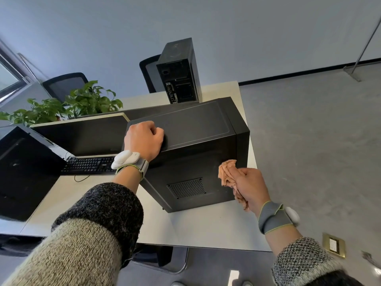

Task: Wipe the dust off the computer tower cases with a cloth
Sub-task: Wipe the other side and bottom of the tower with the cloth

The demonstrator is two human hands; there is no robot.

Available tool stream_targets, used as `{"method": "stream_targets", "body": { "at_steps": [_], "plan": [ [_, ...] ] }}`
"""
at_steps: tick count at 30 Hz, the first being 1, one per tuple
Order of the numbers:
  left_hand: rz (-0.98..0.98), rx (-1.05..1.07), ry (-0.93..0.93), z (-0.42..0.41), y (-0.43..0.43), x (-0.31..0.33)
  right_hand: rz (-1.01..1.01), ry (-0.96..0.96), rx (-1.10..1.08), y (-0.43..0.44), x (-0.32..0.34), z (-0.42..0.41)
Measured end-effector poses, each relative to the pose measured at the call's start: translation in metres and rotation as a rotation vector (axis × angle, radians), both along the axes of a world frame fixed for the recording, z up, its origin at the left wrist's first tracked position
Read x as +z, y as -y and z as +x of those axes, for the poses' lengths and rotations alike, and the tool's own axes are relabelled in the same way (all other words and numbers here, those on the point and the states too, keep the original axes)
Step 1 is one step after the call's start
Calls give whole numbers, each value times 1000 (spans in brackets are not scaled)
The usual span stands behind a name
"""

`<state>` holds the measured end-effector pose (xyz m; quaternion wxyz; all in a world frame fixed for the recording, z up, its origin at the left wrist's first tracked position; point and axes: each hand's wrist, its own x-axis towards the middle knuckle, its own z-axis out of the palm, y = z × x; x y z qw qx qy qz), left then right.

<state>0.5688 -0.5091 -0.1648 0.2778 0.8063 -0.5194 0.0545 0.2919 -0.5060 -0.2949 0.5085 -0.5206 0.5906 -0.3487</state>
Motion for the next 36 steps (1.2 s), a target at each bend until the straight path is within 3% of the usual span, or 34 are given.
{"method": "stream_targets", "body": {
  "at_steps": [6,13,19,25,32,36],
  "plan": [
    [-2,-11,9,-1,0,1,-177,25,-54,8,23,6],
    [2,-13,12,-1,-1,1,-24,14,-105,-2,-1,-5],
    [-10,-2,9,-1,-1,2,-273,47,-201,13,20,-7],
    [-11,-14,12,-2,-1,2,-40,-10,-165,6,-13,-23],
    [-6,-13,17,0,-3,3,-247,12,-199,16,-1,-17],
    [-13,-13,13,-1,-4,1,-22,-21,-142,9,-36,-20]
  ]
}}
